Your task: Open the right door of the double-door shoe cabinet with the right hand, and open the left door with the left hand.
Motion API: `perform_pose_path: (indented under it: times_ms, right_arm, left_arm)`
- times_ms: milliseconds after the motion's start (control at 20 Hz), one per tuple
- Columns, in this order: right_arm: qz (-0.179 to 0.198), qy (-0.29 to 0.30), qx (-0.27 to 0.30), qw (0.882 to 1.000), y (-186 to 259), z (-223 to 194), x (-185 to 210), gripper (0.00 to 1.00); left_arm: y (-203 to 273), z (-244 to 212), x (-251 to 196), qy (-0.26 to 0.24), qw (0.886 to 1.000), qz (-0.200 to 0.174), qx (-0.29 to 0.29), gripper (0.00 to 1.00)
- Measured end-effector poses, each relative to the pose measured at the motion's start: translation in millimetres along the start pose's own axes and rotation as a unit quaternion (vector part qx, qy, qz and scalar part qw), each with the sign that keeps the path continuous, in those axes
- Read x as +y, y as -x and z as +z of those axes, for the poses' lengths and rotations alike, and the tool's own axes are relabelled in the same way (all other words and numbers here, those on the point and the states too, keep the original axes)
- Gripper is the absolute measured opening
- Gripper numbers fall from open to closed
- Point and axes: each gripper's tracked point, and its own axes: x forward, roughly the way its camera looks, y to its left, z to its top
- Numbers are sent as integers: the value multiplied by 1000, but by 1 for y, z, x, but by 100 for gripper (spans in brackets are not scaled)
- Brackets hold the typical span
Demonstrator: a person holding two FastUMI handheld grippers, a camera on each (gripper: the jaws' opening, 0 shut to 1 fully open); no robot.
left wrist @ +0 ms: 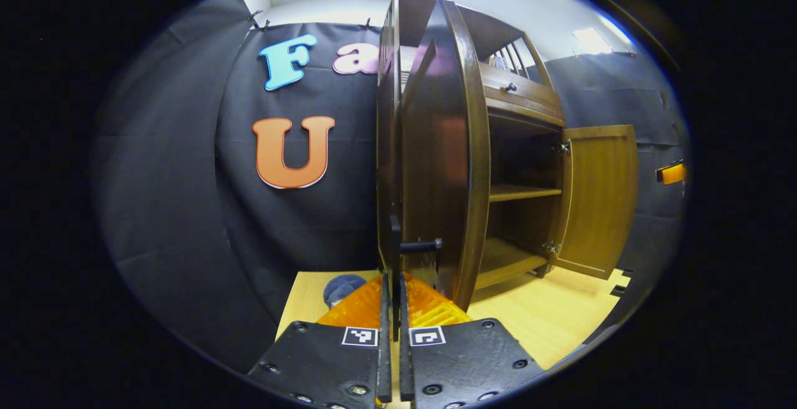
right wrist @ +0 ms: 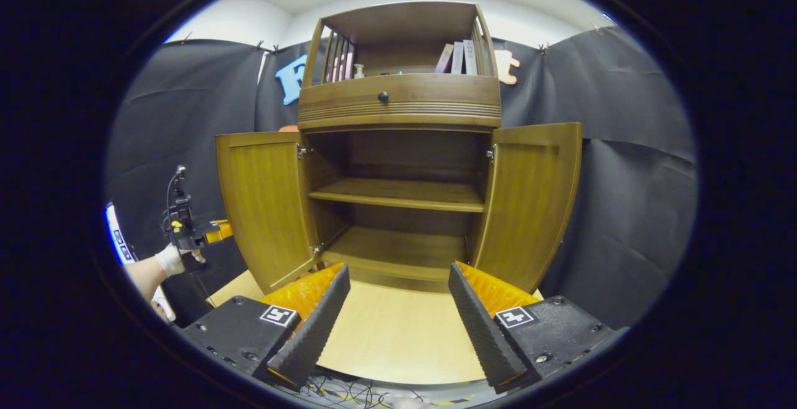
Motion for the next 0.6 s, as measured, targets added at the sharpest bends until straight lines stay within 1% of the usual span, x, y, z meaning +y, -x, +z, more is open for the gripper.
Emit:
perform_pose_path:
  times_ms: [50,100,150,200,400,450,500,550,600]
  right_arm:
    - [0,-1,1,1000,0,-2,1,100]
    - [1,0,3,1000,-1,-3,1,100]
    - [2,1,3,1000,-1,-2,2,100]
    - [3,0,2,1000,-1,-1,2,100]
    - [3,-1,-6,1000,-6,4,0,100]
    - [4,-2,-9,1000,-7,5,1,100]
    - [5,-3,-12,1000,-9,8,1,98]
    - [6,-3,-14,1000,-10,9,2,100]
    - [6,-4,-16,1000,-12,11,1,100]
  left_arm:
    - [3,-3,1,-2,1000,2,7,7]
    - [9,-3,0,1,1000,2,9,7]
    - [12,0,2,7,1000,8,4,11]
    - [24,7,8,10,1000,22,-7,46]
    - [51,13,19,22,997,75,-14,100]
    - [60,18,21,21,995,91,-18,97]
    - [66,24,20,22,994,101,-22,96]
    - [73,29,16,21,993,112,-22,95]
    - [80,36,13,17,992,123,-23,95]
